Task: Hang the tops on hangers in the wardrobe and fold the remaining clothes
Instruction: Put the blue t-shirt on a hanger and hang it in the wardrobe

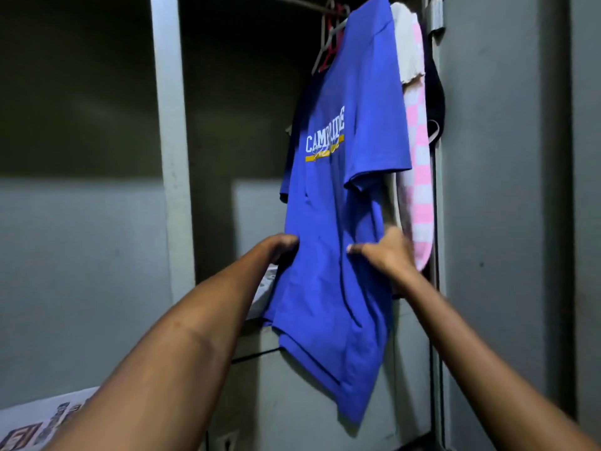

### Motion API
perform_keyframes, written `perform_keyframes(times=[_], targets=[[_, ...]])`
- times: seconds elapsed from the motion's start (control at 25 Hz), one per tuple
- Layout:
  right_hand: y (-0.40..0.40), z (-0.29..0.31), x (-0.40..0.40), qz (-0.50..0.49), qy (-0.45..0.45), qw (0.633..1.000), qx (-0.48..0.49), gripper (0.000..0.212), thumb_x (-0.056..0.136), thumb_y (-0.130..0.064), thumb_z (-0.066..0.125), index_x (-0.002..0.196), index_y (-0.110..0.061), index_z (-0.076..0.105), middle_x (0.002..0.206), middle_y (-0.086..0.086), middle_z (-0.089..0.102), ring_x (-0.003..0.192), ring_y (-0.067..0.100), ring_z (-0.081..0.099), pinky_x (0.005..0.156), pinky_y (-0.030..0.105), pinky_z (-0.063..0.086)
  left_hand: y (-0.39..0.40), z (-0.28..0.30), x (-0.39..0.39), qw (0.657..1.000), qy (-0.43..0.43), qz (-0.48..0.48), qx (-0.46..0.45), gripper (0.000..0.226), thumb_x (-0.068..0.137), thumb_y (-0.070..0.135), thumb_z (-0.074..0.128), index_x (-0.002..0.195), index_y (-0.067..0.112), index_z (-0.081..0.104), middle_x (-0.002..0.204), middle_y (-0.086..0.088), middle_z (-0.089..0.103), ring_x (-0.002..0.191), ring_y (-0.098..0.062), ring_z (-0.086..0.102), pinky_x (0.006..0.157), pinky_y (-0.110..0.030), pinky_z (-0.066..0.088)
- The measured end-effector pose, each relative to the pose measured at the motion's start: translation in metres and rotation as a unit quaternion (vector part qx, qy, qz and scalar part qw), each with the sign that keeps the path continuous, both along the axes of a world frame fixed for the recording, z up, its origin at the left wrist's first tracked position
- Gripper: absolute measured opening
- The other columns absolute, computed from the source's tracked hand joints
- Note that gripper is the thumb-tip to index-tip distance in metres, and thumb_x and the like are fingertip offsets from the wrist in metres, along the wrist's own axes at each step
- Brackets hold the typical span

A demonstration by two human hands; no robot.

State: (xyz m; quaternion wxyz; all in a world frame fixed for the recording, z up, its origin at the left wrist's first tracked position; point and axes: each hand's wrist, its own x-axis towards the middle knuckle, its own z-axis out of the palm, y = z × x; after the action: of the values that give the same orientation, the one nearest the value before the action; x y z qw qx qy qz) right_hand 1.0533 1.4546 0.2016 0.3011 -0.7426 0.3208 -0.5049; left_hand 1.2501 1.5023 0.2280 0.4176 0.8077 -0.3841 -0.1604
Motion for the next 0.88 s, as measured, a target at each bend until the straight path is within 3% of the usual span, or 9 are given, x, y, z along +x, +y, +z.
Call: perform_keyframes(times=[0.08, 0.24, 0.32, 0.4, 0.52, 0.6, 0.72, 0.84, 0.88], targets=[[0.002, -0.024, -0.002, 0.012, 0.084, 0.995, 0.053, 0.062, 0.069, -0.031, 0.082, 0.116, 0.0, 0.057, 0.116, 0.014, 0.061, 0.106, 0.031, 0.058, 0.079, 0.032, 0.045, -0.013, -0.009, 0.004, 0.993, 0.116, -0.018, -0.023, 0.029, 0.094, 0.019, 0.034, 0.065, 0.017, 0.039, 0.041, 0.004, 0.047, 0.033, -0.01, 0.042, 0.037, -0.011, 0.031], [-0.012, -0.035, -0.001, 0.022, 0.184, 0.981, 0.063, 0.063, 0.072, -0.03, 0.079, 0.121, 0.0, 0.053, 0.122, 0.013, 0.058, 0.109, 0.029, 0.056, 0.088, 0.033, 0.048, -0.029, -0.019, 0.02, 0.973, 0.217, -0.079, -0.025, 0.032, 0.094, 0.015, 0.042, 0.067, 0.008, 0.058, 0.052, -0.003, 0.063, 0.046, -0.015, 0.062, 0.048, -0.02, 0.051], [-0.024, -0.031, 0.003, 0.029, 0.181, 0.981, 0.058, 0.051, 0.079, -0.021, 0.073, 0.121, 0.001, 0.053, 0.121, 0.012, 0.058, 0.107, 0.027, 0.057, 0.086, 0.031, 0.047, -0.029, -0.016, 0.026, 0.988, 0.131, -0.083, 0.025, 0.03, 0.095, 0.012, 0.042, 0.068, 0.006, 0.055, 0.057, -0.005, 0.061, 0.047, -0.015, 0.059, 0.048, -0.021, 0.048], [-0.037, -0.027, 0.01, 0.037, 0.112, 0.99, 0.075, 0.038, 0.083, -0.015, 0.067, 0.116, 0.0, 0.058, 0.117, 0.011, 0.061, 0.102, 0.027, 0.059, 0.085, 0.031, 0.048, -0.03, -0.01, 0.036, 0.997, -0.031, -0.01, 0.065, 0.02, 0.093, 0.011, 0.049, 0.076, 0.003, 0.057, 0.064, -0.009, 0.058, 0.054, -0.015, 0.057, 0.055, -0.022, 0.044], [-0.057, -0.021, 0.018, -0.028, 0.039, 0.995, 0.082, 0.028, 0.083, -0.012, 0.062, 0.107, 0.001, 0.064, 0.111, 0.02, 0.065, 0.102, 0.035, 0.062, 0.081, 0.038, 0.051, -0.03, -0.006, 0.064, 0.937, -0.292, 0.157, 0.114, 0.028, 0.091, 0.019, 0.055, 0.115, 0.005, 0.06, 0.112, -0.01, 0.062, 0.105, -0.024, 0.061, 0.083, -0.031, 0.048], [-0.064, -0.016, 0.017, -0.095, 0.014, 0.993, 0.072, 0.03, 0.082, -0.007, 0.056, 0.107, 0.007, 0.062, 0.109, 0.025, 0.064, 0.101, 0.039, 0.061, 0.079, 0.04, 0.052, -0.027, -0.006, 0.073, 0.897, -0.371, 0.206, 0.126, 0.03, 0.095, 0.018, 0.047, 0.122, 0.01, 0.058, 0.122, -0.006, 0.06, 0.114, -0.023, 0.058, 0.086, -0.031, 0.048], [-0.072, -0.007, 0.012, -0.155, 0.003, 0.987, 0.049, 0.033, 0.08, -0.006, 0.061, 0.109, 0.009, 0.06, 0.114, 0.026, 0.062, 0.105, 0.037, 0.06, 0.08, 0.037, 0.049, -0.036, -0.009, 0.083, 0.888, -0.379, 0.208, 0.157, 0.032, 0.093, 0.02, 0.051, 0.123, 0.011, 0.057, 0.125, -0.003, 0.059, 0.115, -0.02, 0.057, 0.087, -0.03, 0.048], [-0.077, 0.001, 0.01, -0.123, 0.104, 0.986, 0.052, 0.055, 0.073, -0.023, 0.079, 0.117, 0.003, 0.059, 0.12, 0.021, 0.061, 0.11, 0.032, 0.06, 0.085, 0.034, 0.048, -0.058, -0.008, 0.1, 0.925, -0.261, 0.158, 0.228, 0.038, 0.092, 0.02, 0.051, 0.127, 0.005, 0.054, 0.129, -0.008, 0.056, 0.119, -0.025, 0.054, 0.095, -0.032, 0.045], [-0.078, 0.004, 0.01, -0.108, 0.154, 0.981, 0.057, 0.055, 0.069, -0.031, 0.082, 0.11, 0.0, 0.062, 0.111, 0.017, 0.065, 0.102, 0.029, 0.064, 0.082, 0.034, 0.051, -0.065, -0.009, 0.099, 0.939, -0.21, 0.124, 0.242, 0.037, 0.093, 0.018, 0.048, 0.127, 0.004, 0.053, 0.128, -0.01, 0.056, 0.114, -0.028, 0.057, 0.091, -0.03, 0.048]])
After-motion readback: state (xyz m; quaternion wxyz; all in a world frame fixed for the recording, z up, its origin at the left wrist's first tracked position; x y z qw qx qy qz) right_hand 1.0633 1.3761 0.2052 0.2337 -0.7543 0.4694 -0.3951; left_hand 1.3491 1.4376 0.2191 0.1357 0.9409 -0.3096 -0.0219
